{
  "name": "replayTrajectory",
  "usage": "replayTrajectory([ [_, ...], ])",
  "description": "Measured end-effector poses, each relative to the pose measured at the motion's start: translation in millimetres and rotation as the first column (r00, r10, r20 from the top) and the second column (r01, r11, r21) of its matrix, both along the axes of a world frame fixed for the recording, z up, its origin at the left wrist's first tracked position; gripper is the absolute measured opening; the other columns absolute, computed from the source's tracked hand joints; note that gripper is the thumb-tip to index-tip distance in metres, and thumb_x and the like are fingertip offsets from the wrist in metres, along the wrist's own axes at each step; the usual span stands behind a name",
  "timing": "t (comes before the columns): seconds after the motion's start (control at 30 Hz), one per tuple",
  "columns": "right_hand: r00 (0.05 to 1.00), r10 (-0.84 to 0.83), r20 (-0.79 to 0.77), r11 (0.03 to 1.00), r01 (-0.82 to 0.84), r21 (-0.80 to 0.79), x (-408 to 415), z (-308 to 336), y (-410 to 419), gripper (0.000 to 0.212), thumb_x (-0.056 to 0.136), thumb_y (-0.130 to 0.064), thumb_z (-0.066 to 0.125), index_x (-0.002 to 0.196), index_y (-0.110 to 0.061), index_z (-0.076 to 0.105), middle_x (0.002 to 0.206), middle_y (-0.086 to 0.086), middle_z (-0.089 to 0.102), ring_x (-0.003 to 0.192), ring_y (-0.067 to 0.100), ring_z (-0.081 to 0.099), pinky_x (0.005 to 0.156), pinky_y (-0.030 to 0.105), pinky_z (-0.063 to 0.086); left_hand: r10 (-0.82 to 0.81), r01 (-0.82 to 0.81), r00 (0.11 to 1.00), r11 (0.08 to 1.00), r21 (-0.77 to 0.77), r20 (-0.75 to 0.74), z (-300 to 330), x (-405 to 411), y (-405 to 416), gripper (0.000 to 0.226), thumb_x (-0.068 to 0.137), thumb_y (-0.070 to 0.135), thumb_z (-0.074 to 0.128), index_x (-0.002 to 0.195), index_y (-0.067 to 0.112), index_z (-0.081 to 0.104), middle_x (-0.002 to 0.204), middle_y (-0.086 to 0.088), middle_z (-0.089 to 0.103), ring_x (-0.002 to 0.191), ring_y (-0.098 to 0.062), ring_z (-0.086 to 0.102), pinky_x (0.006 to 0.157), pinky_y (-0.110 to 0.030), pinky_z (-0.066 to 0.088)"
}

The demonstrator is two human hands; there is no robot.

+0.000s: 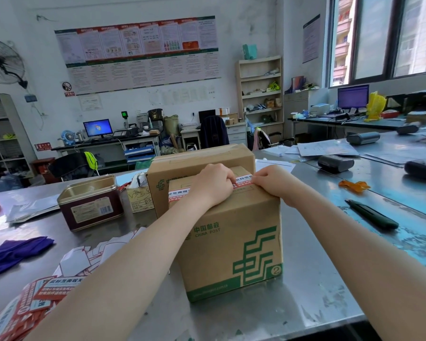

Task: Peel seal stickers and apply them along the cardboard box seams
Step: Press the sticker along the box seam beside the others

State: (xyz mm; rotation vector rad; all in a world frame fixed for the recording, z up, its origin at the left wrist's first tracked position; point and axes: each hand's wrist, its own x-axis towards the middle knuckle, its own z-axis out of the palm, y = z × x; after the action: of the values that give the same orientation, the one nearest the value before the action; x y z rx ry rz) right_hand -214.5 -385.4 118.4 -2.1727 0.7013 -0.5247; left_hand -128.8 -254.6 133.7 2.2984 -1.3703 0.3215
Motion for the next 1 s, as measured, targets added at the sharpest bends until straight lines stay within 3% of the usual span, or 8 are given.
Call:
replayTrajectory([
  [0.13,0.999,-0.019,-0.036,0.989,0.013,-0.148,-9,6,5,0.03,0.092,-0.012,0.045,0.104,0.008,0.065,0.091,0.025,0.062,0.077,0.026,0.053,0.08,0.04,0.05,-0.055,0.056,0.998,0.997,0.044,-0.024,3,-3,8,0.042,0.086,0.002,0.038,0.109,0.016,0.071,0.124,-0.005,0.064,0.091,-0.018,0.058,0.08,-0.026,0.045],
  [0.2,0.999,-0.02,-0.043,0.976,0.01,-0.219,-12,9,9,0.029,0.089,-0.005,0.043,0.101,0.006,0.068,0.097,0.023,0.066,0.087,0.034,0.059,0.079,0.039,0.051,-0.058,0.059,0.998,0.997,0.058,-0.014,3,-5,14,0.044,0.086,0.002,0.038,0.111,0.018,0.07,0.125,-0.003,0.063,0.107,-0.019,0.057,0.087,-0.026,0.043],
  [0.3,0.999,-0.022,-0.049,0.955,0.006,-0.298,-17,13,21,0.031,0.089,-0.004,0.044,0.102,-0.006,0.072,0.11,0.011,0.067,0.099,0.028,0.059,0.08,0.033,0.049,-0.023,0.023,1.0,0.998,0.062,-0.002,3,-3,23,0.044,0.086,0.002,0.038,0.11,0.02,0.07,0.125,-0.001,0.063,0.117,-0.02,0.053,0.088,-0.026,0.041],
  [0.4,1.0,0.006,-0.023,0.936,-0.014,-0.351,-19,17,35,0.029,0.089,-0.006,0.047,0.105,-0.009,0.071,0.115,0.008,0.065,0.105,0.024,0.057,0.08,0.027,0.044,0.012,-0.012,1.0,0.999,0.032,-0.016,6,1,37,0.043,0.085,0.004,0.038,0.108,0.019,0.071,0.12,0.0,0.066,0.095,-0.017,0.059,0.081,-0.029,0.049],
  [0.5,0.996,0.085,0.002,0.917,-0.078,-0.391,-16,24,58,0.03,0.09,-0.006,0.046,0.108,-0.01,0.07,0.117,0.008,0.065,0.104,0.021,0.059,0.08,0.025,0.044,0.035,-0.039,0.997,0.998,-0.056,-0.064,8,6,55,0.038,0.087,0.004,0.04,0.108,0.015,0.07,0.109,-0.002,0.069,0.068,-0.009,0.051,0.065,-0.027,0.045],
  [0.67,0.961,0.275,0.025,0.861,-0.235,-0.452,1,35,112,0.029,0.093,-0.009,0.045,0.111,-0.01,0.067,0.117,0.008,0.066,0.077,0.011,0.057,0.071,0.019,0.045,0.112,-0.133,0.986,0.975,-0.178,-0.128,8,22,97,0.033,0.09,0.005,0.041,0.109,0.01,0.067,0.108,-0.004,0.066,0.091,-0.014,0.053,0.079,-0.026,0.041],
  [0.8,0.928,0.371,0.025,0.83,-0.319,-0.458,22,32,160,0.028,0.094,-0.01,0.045,0.111,-0.01,0.067,0.115,0.008,0.066,0.096,0.019,0.062,0.08,0.023,0.046,0.212,-0.236,0.967,0.954,-0.183,-0.14,-4,49,139,0.027,0.089,0.01,0.046,0.101,0.015,0.069,0.109,-0.002,0.066,0.102,-0.016,0.055,0.083,-0.027,0.038],
  [1.0,0.872,0.484,-0.072,0.776,-0.466,-0.425,69,9,226,0.027,0.092,-0.011,0.047,0.107,-0.01,0.07,0.111,0.007,0.067,0.094,0.016,0.059,0.078,0.02,0.042,0.349,-0.377,0.913,0.919,-0.111,-0.212,-33,86,220,0.023,0.088,0.01,0.05,0.096,0.017,0.071,0.109,-0.003,0.067,0.101,-0.017,0.058,0.085,-0.027,0.042],
])
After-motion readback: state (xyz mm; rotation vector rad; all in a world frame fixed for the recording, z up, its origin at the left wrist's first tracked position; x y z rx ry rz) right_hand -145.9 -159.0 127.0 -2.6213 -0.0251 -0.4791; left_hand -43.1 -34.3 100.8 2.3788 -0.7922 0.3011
